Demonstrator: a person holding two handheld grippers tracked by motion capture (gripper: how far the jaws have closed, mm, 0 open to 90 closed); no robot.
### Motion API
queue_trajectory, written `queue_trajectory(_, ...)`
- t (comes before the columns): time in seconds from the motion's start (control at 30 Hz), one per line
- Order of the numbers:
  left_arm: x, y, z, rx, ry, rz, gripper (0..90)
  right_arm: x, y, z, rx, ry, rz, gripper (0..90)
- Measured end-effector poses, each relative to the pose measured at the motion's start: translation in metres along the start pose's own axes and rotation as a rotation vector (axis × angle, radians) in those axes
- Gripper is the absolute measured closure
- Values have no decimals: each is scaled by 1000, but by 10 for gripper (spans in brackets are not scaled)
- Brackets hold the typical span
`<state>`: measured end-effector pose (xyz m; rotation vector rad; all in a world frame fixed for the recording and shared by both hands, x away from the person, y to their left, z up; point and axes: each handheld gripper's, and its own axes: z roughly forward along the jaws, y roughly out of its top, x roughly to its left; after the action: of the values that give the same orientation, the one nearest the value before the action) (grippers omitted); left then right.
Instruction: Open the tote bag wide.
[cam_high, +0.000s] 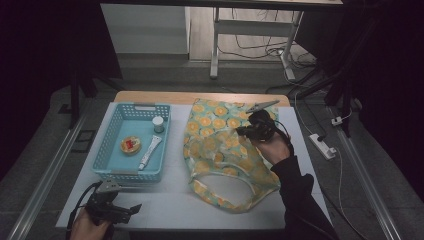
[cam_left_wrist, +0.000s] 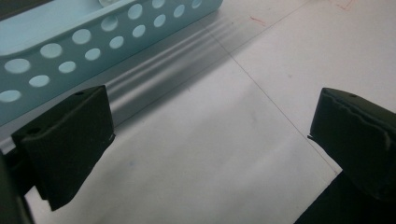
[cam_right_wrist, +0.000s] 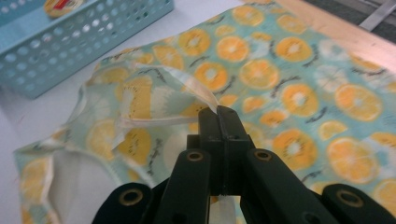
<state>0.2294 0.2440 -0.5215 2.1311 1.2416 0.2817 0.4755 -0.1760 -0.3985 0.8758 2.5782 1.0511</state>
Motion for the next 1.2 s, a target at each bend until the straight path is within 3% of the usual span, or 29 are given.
queue_trajectory(0.27, 0, 0, 0, 4, 0, -1, 0, -20, 17, 5, 0, -49, 9, 900)
queue_trajectory(0.53, -1, 1, 1, 10, 3, 3, 0, -43, 17, 29, 20, -84, 21, 900)
queue_trajectory(0.8, -1, 1, 1, 16, 3, 6, 0, -52, -5, 68, 81, -99, -7, 900)
queue_trajectory(1.0, -2, 1, 2, 22, 6, 10, 0, -61, -30, 94, 118, -105, 19, 900)
queue_trajectory(1.2, -2, 1, 2, 27, 8, 13, 0, -62, -46, 104, 131, -96, 29, 896)
